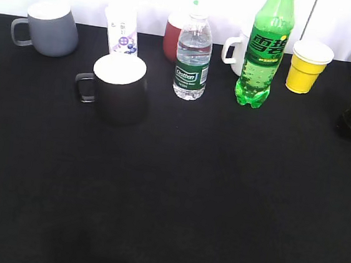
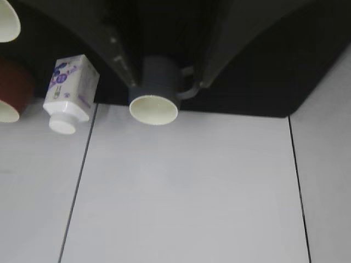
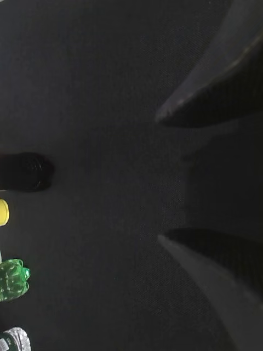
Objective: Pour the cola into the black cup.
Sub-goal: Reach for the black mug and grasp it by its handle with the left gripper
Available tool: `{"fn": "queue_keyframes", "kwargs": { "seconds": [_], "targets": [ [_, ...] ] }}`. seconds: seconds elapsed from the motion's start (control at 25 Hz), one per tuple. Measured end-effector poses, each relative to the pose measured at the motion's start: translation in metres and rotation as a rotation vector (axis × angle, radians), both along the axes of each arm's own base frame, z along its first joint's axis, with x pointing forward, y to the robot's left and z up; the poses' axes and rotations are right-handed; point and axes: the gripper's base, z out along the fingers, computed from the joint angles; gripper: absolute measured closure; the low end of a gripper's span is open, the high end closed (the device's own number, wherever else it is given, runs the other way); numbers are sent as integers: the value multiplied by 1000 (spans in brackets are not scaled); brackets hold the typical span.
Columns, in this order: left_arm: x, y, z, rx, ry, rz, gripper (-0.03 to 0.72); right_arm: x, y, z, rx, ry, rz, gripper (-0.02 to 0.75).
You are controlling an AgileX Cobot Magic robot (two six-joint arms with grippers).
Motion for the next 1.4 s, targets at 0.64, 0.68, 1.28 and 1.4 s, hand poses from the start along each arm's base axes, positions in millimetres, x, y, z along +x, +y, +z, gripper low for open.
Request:
{"fn": "queue_keyframes", "kwargs": {
  "seconds": [0.64, 0.68, 1.28, 1.4],
  "targets": [
    [22, -62, -123, 165, -93, -508, 492, 0, 0, 0, 0, 0, 0, 290],
    [26, -61, -130, 109, -74, -480, 489, 0, 0, 0, 0, 0, 0, 290],
    [63, -71, -153, 80, -28, -507, 168, 0, 0, 0, 0, 0, 0, 290],
    [67, -70, -160, 73, -9, -485, 167, 0, 0, 0, 0, 0, 0, 290]
  ]
}}
